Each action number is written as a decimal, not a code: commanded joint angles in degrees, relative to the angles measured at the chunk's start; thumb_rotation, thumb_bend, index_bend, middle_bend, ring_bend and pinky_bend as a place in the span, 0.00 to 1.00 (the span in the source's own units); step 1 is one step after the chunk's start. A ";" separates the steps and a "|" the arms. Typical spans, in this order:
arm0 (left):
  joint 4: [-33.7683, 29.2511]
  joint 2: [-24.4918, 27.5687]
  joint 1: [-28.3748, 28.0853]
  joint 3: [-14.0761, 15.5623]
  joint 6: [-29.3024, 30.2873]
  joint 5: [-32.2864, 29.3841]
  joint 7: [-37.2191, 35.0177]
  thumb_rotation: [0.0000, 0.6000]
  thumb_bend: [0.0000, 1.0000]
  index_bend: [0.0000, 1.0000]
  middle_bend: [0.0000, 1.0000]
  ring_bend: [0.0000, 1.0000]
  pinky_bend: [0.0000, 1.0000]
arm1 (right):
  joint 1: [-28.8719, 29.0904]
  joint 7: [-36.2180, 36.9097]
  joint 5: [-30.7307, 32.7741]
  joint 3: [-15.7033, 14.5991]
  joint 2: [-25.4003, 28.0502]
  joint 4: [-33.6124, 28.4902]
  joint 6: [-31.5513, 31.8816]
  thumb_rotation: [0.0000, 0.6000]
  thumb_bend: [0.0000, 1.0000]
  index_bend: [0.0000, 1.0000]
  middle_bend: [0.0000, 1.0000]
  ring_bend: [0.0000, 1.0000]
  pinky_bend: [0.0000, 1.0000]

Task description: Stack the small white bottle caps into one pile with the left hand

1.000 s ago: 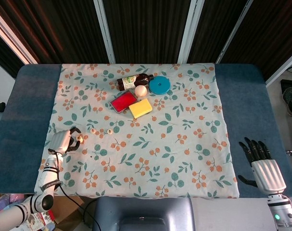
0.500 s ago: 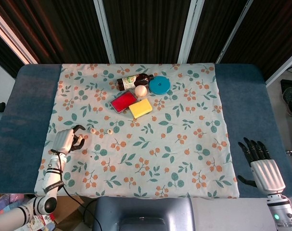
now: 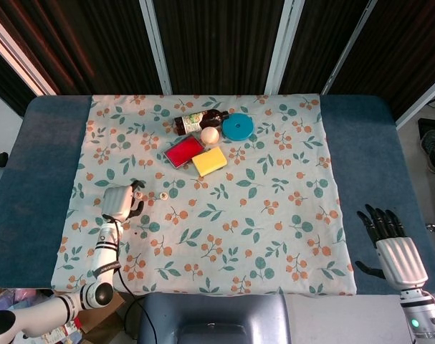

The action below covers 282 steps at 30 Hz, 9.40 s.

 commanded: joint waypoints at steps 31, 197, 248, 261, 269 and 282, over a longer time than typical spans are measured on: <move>7.49 -5.50 -5.15 -0.61 1.11 -9.79 17.46 1.00 0.45 0.37 1.00 1.00 1.00 | -0.24 2.09 -0.17 0.10 0.98 -0.15 0.60 1.00 0.05 0.00 0.00 0.00 0.00; 14.92 -15.07 -7.35 -2.24 2.11 -0.67 8.58 1.00 0.45 0.36 1.00 1.00 1.00 | 0.01 5.05 -0.93 -0.55 2.22 -0.23 -0.10 1.00 0.05 0.00 0.00 0.00 0.00; -10.44 2.46 0.97 -2.39 8.26 1.46 8.83 1.00 0.45 0.50 1.00 1.00 1.00 | 0.04 3.31 -0.99 -0.58 1.71 -0.44 -0.31 1.00 0.05 0.00 0.00 0.00 0.00; -13.77 8.88 4.78 0.22 7.58 -1.61 7.43 1.00 0.45 0.50 1.00 1.00 1.00 | 0.03 2.82 -1.22 -0.73 1.44 -0.48 -0.27 1.00 0.05 0.00 0.00 0.00 0.00; -11.66 8.70 4.94 1.73 6.22 -1.74 6.04 1.00 0.45 0.50 1.00 1.00 1.00 | 0.14 2.84 -1.01 -0.68 1.41 -0.42 -0.52 1.00 0.05 0.00 0.00 0.00 0.00; -10.11 9.03 5.27 2.74 5.56 -1.97 4.99 1.00 0.45 0.50 1.00 1.00 1.00 | 0.17 2.53 -0.98 -0.67 1.27 -0.43 -0.53 1.00 0.05 0.00 0.00 0.00 0.00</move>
